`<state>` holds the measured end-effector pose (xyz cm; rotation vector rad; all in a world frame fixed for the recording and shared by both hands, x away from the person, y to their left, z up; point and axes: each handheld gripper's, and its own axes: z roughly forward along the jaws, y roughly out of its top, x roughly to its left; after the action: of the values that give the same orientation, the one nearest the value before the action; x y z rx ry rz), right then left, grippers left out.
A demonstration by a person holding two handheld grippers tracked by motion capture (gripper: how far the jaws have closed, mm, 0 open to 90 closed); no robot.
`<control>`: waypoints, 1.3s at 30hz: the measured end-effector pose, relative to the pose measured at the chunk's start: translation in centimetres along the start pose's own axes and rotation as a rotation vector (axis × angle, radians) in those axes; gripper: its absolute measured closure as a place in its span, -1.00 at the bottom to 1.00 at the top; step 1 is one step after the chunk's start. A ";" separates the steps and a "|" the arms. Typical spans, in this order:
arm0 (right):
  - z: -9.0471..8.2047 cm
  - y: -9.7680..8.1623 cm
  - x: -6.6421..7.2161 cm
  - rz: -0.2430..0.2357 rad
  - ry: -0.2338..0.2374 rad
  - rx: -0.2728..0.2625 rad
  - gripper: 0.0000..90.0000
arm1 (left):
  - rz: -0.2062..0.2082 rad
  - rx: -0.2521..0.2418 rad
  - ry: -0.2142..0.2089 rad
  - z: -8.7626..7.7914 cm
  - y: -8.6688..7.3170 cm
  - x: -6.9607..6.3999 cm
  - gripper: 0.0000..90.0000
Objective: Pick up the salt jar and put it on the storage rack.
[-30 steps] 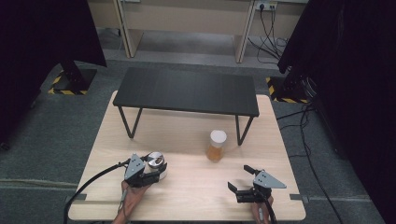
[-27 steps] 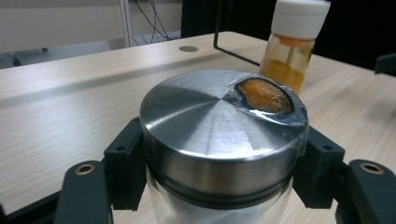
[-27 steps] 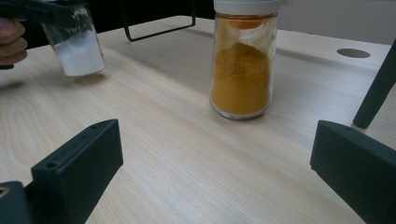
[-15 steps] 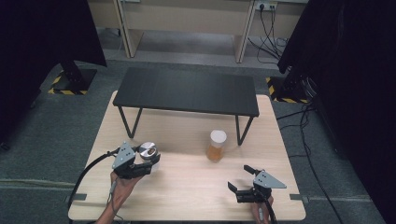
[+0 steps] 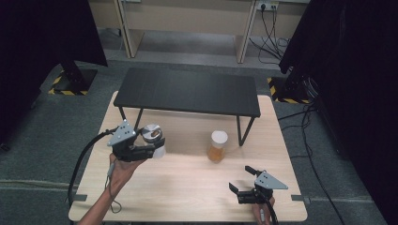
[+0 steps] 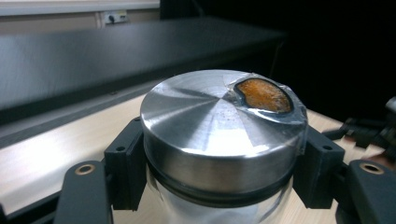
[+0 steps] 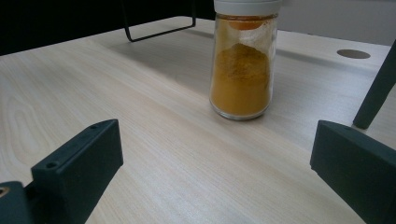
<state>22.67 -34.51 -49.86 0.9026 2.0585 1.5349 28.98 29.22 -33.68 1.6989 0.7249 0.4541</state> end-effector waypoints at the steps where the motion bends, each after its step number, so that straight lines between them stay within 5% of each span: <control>1: 0.0 0.0 0.0 0.000 0.000 0.000 -0.95 | -0.008 -0.008 -0.009 0.2 0.7 0.1 -0.30; 7: 0.0 -0.1 -0.1 0.004 0.002 -0.004 -0.95 | 0.011 -0.011 -0.016 1.8 5.0 0.3 -0.30; 17: 0.0 -0.1 -0.2 0.006 0.009 -0.008 -0.95 | 0.016 -0.013 0.030 5.1 8.4 0.4 -0.31; 22: 0.0 -0.1 -0.3 0.007 0.011 -0.010 -0.95 | 0.008 -0.018 0.106 7.2 10.2 1.3 -0.30; 26: -0.1 -0.2 -0.3 0.008 0.014 -0.012 -0.95 | 0.005 -0.021 0.125 7.7 10.8 1.8 -0.31; 39: -0.1 -0.3 -0.6 0.011 0.029 -0.019 -0.95 | -0.031 -0.006 0.280 8.9 12.8 3.8 -0.31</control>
<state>22.97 -35.04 -50.14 0.8915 2.0583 1.5799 40.33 23.67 -23.84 1.6333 0.9492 0.6811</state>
